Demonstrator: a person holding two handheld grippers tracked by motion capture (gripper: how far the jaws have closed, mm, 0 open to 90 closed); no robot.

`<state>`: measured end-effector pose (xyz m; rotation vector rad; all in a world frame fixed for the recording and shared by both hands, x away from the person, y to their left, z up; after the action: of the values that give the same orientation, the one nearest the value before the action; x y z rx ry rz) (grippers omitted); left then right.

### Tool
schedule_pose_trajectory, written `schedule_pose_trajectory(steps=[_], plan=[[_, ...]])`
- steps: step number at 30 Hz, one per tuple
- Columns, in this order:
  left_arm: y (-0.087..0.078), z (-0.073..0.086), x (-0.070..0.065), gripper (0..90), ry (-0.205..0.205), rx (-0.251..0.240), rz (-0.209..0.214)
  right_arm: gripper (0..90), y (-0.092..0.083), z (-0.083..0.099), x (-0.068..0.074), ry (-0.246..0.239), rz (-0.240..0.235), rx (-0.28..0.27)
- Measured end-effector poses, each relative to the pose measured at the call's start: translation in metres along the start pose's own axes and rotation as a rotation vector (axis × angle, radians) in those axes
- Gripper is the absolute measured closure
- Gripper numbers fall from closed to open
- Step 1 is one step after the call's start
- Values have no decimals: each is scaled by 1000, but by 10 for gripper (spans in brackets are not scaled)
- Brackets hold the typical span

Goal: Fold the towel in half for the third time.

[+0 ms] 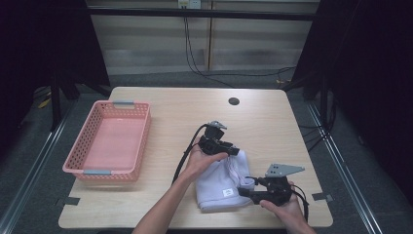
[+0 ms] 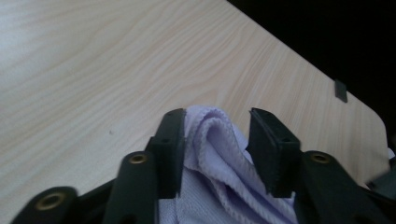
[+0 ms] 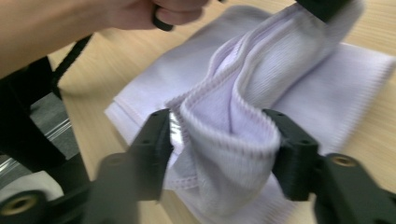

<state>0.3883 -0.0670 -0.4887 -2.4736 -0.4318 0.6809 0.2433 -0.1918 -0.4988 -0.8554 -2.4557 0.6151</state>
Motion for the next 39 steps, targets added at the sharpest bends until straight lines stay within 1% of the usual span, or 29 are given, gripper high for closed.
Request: schedule_pose_trajectory(steps=[3,6,7,9,10,11,12,13,14,15,16,18,20,21,22,23,25,26,27,28,29,30,31,33,34,35,36,37,39], plan=[[-15,-4,3,439,-5,-30,-17,327,-3,-2,-7,21,6,20],[-32,0,9,432,-18,-44,-47,282,-5,-11,-13,20,38,0],[-38,3,9,436,-22,-42,-50,268,-5,-13,-15,15,47,5],[-51,15,8,528,9,-18,-56,242,-2,-25,-26,-3,99,-2],[-57,22,6,558,29,-11,-53,228,1,-30,-30,-6,106,0],[-62,30,3,558,30,-9,-47,228,1,-30,-30,-6,106,0],[-70,45,-2,596,42,5,-32,231,10,-41,-36,-7,120,6],[-70,45,-2,615,42,5,-32,231,10,-41,-36,-7,120,6],[-74,53,-5,615,52,17,-32,232,16,-46,-39,-1,122,6],[-78,61,-8,618,57,27,-23,230,27,-57,-48,-2,142,10],[-80,68,-13,618,58,34,-17,230,27,-57,-48,-2,142,10],[-84,81,-24,612,69,60,-3,228,37,-66,-54,17,139,15],[-87,96,-37,592,96,88,5,225,47,-71,-60,18,154,26],[-88,103,-44,561,107,96,28,237,56,-71,-66,-9,197,63],[-90,109,-50,561,107,95,38,237,56,-71,-66,-9,197,63],[-90,115,-56,547,108,103,58,253,61,-69,-70,-23,225,81],[-91,129,-65,501,152,144,82,291,65,-64,-76,-10,216,89],[-90,134,-67,484,160,165,92,373,65,-61,-80,-13,230,79],[-86,142,-67,473,146,179,72,445,64,-60,-83,-10,231,78],[-83,145,-67,438,139,182,69,565,64,-55,-88,5,247,78],[-80,148,-65,439,165,204,26,612,63,-52,-89,4,248,84],[-78,147,-64,450,180,193,31,640,62,-48,-92,11,246,89],[-78,147,-64,447,180,193,31,640,62,-48,-92,11,246,89],[-76,146,-61,473,210,199,-13,713,59,-39,-99,16,251,103],[-75,145,-60,483,216,205,-13,743,58,-35,-101,22,248,109],[-74,144,-58,503,230,195,-50,759,56,-33,-103,22,244,108],[-73,143,-55,547,244,198,-70,763,54,-32,-104,23,248,109],[-72,142,-52,549,252,193,-65,764,51,-30,-105,22,255,109],[-70,138,-45,562,241,183,-79,760,46,-27,-108,21,260,116]])
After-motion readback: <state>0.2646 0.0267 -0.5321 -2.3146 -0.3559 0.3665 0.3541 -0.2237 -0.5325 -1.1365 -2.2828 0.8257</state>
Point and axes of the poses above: each handheld gripper's, and its own axes: y roughly forward along the jaws, z roughly out of its underside, x roughly to its left, the point moved 6 cm from there along y, roughly forward along the jaws
